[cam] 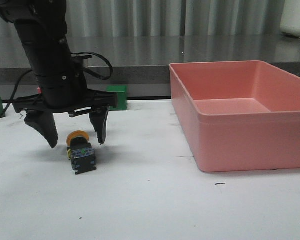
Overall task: Place and stand button with both arms
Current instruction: 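Lower the left gripper and close it around the button, then lift the button with the left gripper and carry it toward the green cube, then lower the held button onto the table nearer the robot, then open the left gripper and raise it off the button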
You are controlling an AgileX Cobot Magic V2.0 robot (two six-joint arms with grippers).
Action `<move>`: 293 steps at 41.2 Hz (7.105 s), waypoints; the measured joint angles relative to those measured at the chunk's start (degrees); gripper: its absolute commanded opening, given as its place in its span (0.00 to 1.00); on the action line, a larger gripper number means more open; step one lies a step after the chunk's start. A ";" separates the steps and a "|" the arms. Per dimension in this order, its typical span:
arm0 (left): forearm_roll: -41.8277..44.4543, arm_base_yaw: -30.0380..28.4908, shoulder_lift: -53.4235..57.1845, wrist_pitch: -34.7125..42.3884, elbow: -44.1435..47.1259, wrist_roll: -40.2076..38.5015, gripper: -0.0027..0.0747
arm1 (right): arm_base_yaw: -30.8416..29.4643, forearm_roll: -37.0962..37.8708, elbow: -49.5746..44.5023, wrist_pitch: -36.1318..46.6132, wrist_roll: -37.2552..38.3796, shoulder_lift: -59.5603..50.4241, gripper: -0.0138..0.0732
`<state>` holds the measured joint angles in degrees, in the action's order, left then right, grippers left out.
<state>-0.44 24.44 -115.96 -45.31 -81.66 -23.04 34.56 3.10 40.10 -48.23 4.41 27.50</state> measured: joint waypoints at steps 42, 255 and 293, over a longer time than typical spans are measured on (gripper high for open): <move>-2.31 0.00 -0.75 -2.43 -1.12 1.36 0.49 | 0.00 0.00 0.00 0.00 0.10 0.00 0.74; 13.73 -14.52 5.89 110.55 56.53 21.18 0.43 | 0.00 0.00 0.00 0.21 -0.01 0.00 0.74; 18.00 -14.52 19.10 110.56 62.38 14.34 0.66 | 0.00 0.00 0.00 0.21 -0.01 0.00 0.74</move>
<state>17.55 9.93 -96.86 65.24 -19.28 -8.70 34.56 3.10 40.10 -48.02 4.39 27.50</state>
